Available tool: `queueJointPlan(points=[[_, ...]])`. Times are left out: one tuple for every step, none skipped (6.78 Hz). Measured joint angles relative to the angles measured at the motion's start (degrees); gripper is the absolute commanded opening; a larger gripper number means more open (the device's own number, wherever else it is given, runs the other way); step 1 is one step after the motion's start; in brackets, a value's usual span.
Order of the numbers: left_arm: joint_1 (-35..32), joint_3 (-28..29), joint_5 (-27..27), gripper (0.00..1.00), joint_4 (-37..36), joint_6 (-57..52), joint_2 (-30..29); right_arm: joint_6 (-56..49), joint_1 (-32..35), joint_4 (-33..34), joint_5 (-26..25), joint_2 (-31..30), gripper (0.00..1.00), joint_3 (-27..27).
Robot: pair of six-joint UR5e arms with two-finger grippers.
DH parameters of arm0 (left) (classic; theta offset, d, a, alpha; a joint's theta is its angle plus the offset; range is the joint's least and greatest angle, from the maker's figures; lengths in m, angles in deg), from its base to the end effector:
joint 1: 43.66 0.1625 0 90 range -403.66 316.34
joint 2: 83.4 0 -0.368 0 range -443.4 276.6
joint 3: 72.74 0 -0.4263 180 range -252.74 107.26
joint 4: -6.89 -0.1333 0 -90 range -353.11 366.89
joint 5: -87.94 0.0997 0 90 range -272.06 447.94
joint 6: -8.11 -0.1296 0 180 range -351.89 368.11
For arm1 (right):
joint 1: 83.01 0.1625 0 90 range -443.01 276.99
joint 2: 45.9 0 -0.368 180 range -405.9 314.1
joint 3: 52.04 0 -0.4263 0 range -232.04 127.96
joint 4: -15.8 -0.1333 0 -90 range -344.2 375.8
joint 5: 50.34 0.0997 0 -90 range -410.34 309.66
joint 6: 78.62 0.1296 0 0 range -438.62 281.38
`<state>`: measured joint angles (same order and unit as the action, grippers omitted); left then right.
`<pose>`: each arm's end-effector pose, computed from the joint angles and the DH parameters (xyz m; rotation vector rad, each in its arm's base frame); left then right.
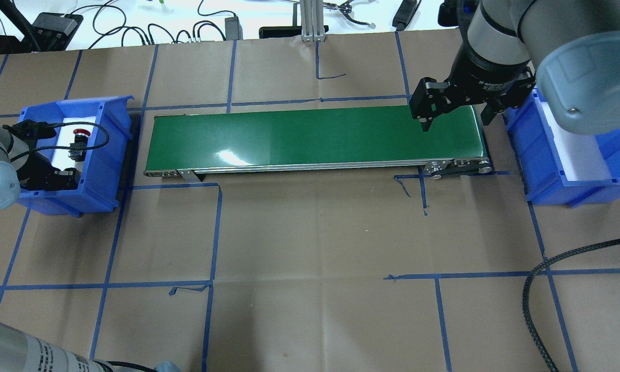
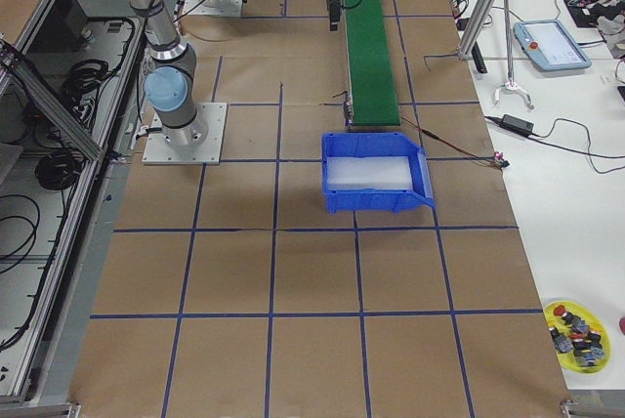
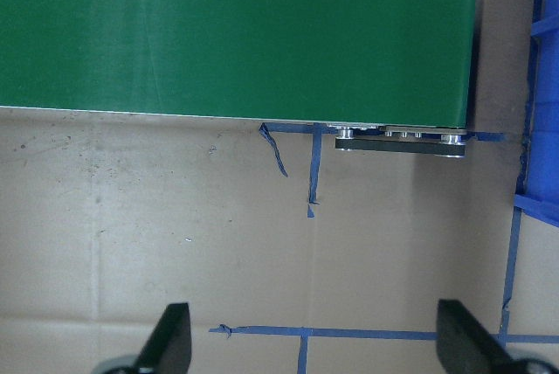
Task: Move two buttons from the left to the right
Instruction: 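Close the left gripper on the yellow-capped button and lift it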
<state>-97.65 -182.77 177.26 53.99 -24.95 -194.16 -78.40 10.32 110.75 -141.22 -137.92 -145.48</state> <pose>0.2188 -0.5303 0.1023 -0.0802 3.1289 -0.0580 0.1613 -0.5122 0.3965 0.0841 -3.1255 0.0970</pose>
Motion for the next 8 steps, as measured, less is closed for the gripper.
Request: queueJointPlan(points=[[-0.04, 0.76, -0.04, 0.10, 0.28, -0.04, 0.68, 0.08, 0.00, 0.01, 0.00, 0.00, 1.00, -0.03], [-0.05, 2.24, -0.11, 0.10, 1.77, -0.20, 2.09, 0.11, 0.01, 0.02, 0.00, 0.00, 1.00, -0.06], [-0.01, 4.73, -0.14, 0.10, 5.57, -0.44, 4.15, 0.13, 0.01, -0.05, -0.04, 0.00, 1.00, -0.06], [-0.04, 8.54, -0.08, 0.10, 11.68, -0.54, 6.40, 0.11, 0.01, -0.12, -0.15, 0.00, 1.00, -0.07], [-0.20, 13.24, -0.02, 0.10, 18.70, -0.47, 7.46, 0.07, 0.01, -0.13, -0.19, 0.01, 1.00, -0.07], [-1.34, 17.49, -0.01, 0.10, 24.55, 0.15, 7.34, 0.09, 0.01, -0.12, -0.21, 0.06, 1.00, -0.10], [-4.53, 20.09, 0.14, 0.10, 27.70, 2.23, 7.16, 0.23, 0.00, -0.12, -0.24, 0.08, 1.00, -0.23], [-9.29, 21.32, 0.34, 0.10, 28.91, 6.70, 7.10, 0.30, -0.02, -0.12, -0.24, 0.08, 1.00, -0.51]])
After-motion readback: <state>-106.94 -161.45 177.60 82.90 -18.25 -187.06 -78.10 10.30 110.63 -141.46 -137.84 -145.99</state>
